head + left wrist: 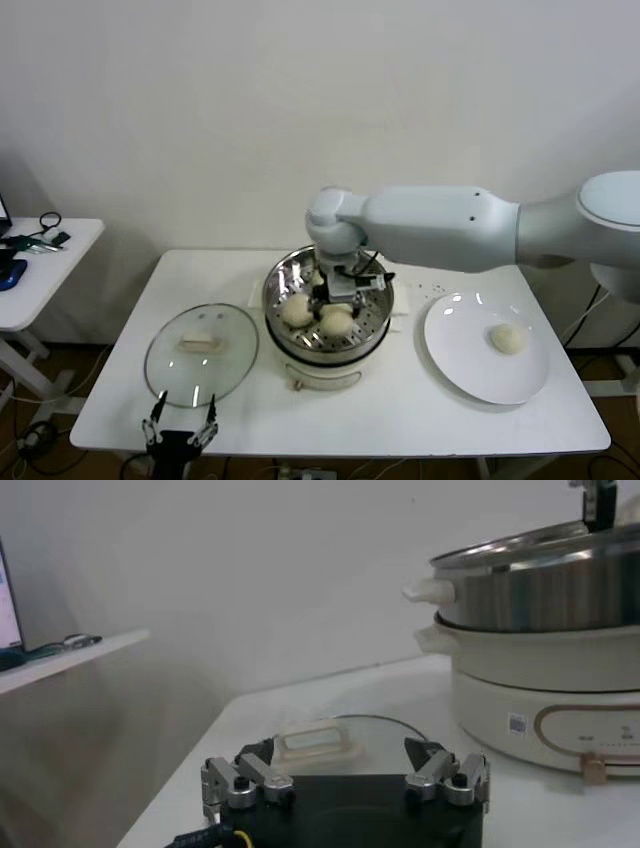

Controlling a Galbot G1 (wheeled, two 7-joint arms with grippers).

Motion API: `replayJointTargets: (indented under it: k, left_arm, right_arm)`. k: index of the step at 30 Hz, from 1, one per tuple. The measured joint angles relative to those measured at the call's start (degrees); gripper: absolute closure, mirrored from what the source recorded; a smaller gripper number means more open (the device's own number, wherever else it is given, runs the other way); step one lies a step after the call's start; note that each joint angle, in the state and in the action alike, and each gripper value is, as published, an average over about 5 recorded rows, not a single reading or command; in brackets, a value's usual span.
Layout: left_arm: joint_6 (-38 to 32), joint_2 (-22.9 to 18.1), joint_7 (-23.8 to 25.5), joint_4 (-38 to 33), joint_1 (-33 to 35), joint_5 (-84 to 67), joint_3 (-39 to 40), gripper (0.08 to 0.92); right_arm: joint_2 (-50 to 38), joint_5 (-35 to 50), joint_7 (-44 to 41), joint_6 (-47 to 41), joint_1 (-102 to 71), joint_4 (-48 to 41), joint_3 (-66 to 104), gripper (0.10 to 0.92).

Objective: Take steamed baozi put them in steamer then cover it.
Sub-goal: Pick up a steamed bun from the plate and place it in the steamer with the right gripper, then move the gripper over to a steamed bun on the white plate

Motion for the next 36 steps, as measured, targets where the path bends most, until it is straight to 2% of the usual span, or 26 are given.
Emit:
replayJointTargets:
  k: [7,12,15,29,36]
  left_arm:
    - [-0.07,-0.10,0.02,0.19,0.01,-0.44,-0.01,0.177]
    - [-0.20,-0.05,0.07,0.19,-0.03,-0.52,-0.18,0.177]
    - [-0.29,0.00,0.13,0.12,0.00,-0.55,-0.26,0.177]
    - [-0.34,0.46,0.14,-0.32,0.44,-0.54,-0.55,0.177]
    - [-0.51,1.02,-0.06,-0.42,0.40,-0.99,-0.76,0.177]
  right_arm:
    - [0.46,-0.64,0.00,0.12,-1.16,0.40,-0.48,0.309]
    - [0.73,-0.81,0.18,-0.14,-1.86,0.00,-0.54,0.223]
    - [0.74,-0.84,0.22,-0.27,-1.92,-0.13,-0.29,0.205]
    - [-2.63,1.46,0.16,-1.26,1.13,-1.90,0.90,0.203]
    - [-8.09,8.47,4.53,-8.19,5.27,-3.32,-2.31,0.203]
